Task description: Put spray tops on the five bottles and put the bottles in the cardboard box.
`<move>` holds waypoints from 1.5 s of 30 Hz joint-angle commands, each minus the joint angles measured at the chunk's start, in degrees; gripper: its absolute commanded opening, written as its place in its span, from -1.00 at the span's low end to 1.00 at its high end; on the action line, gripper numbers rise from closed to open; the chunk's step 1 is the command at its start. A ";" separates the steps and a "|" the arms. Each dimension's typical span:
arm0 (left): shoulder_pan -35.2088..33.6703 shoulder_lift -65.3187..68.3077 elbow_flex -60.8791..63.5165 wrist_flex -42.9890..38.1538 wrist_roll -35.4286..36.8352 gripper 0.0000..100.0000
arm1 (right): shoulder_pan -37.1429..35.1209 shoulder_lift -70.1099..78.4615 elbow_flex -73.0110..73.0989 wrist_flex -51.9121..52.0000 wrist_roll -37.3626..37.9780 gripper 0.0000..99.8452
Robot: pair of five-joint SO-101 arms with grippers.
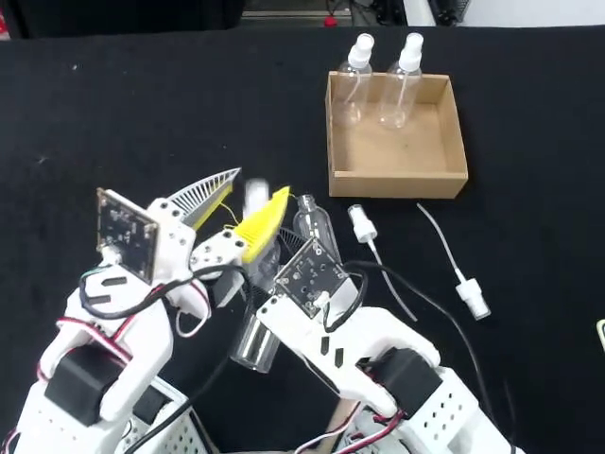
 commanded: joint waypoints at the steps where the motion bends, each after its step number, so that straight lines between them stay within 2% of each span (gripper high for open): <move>1: 0.75 -2.55 -0.48 -1.32 -0.09 -0.58 | 0.00 -1.36 -0.84 0.18 -0.35 -0.66; 8: 0.57 -4.75 -1.27 1.76 -0.53 -0.58 | 0.00 -1.36 -0.92 0.26 -0.35 -0.66; 13: -10.07 -6.51 -2.24 3.52 -0.53 -0.57 | 1.93 -0.92 -6.64 5.36 -0.18 -0.66; 19: -29.32 -6.51 5.32 3.69 -0.35 -0.57 | 18.81 -0.57 -16.31 10.64 -0.26 -0.66; 22: -33.89 -6.51 11.65 1.14 -0.18 -0.57 | 26.55 2.59 -20.70 12.57 -0.35 -0.66; 25: -34.86 -6.51 16.75 0.44 -0.09 -0.57 | 33.32 9.89 -24.92 12.13 -0.70 -0.66; 29: -33.54 -6.51 23.16 -1.05 4.04 -0.57 | 40.88 22.73 -29.58 7.03 -2.37 -0.66; 34: -33.10 -6.51 32.92 -10.81 8.88 -0.57 | 48.97 34.95 -30.20 -8.09 -2.37 -0.66; 45: -32.75 -6.51 42.33 -19.96 8.79 -0.57 | 51.16 56.84 -34.15 -30.59 -1.85 -0.66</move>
